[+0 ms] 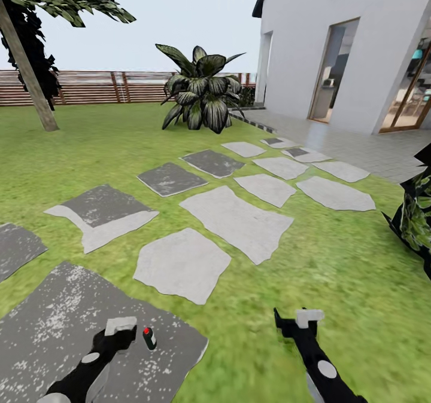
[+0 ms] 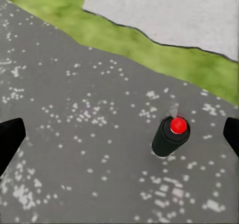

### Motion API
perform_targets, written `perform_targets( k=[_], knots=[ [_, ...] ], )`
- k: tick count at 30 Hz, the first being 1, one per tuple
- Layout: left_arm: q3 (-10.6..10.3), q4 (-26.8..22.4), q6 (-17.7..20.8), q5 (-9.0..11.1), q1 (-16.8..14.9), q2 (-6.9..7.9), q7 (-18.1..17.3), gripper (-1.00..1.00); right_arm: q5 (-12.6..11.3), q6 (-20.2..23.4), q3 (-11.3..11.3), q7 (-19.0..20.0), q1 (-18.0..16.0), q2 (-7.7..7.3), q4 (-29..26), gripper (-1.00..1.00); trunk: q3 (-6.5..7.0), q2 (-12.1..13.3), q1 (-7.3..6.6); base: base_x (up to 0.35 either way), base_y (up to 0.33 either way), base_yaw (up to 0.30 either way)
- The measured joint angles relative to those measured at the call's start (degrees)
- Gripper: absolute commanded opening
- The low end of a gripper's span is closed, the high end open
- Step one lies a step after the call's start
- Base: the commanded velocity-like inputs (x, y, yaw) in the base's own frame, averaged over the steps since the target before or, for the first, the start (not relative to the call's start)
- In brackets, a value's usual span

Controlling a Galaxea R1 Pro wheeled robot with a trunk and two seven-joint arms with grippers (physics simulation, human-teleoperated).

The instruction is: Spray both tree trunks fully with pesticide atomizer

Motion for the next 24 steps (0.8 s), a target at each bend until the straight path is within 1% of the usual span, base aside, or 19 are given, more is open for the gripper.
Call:
perform_targets(
  k=[2, 3, 15, 24],
  knots=[
    [0.0, 0.0, 0.9, 0.0, -1.2, 0.10, 0.6, 1.00, 0.0, 0.0, -0.1, 0.0, -1.8, -0.22, 0.0, 1.00, -0.01, 0.0, 0.00, 0.000, 0.000, 0.000],
    [0.0, 0.0, 1.1, 0.1, -1.4, 0.13, 0.9, 1.00, 0.0, -0.1, -0.1, 0.1, -2.1, -0.28, 0.0, 1.00, -0.01, 0.0, 0.00, 0.000, 0.000, 0.000],
    [0.0, -0.7, 0.4, 0.2, -1.0, -0.08, 1.5, 1.00, 0.1, -0.2, 0.1, 0.3, -2.6, -0.52, 0.4, 1.00, -0.01, 0.0, 0.00, 0.014, -0.005, 0.008],
    [0.0, -0.5, 0.5, 0.1, -1.0, -0.10, 1.6, 1.00, 0.0, -0.3, 0.1, 0.2, -2.6, -0.45, 0.6, 1.00, -0.01, 0.0, -0.02, 0.192, -0.194, 0.246]
  ],
)
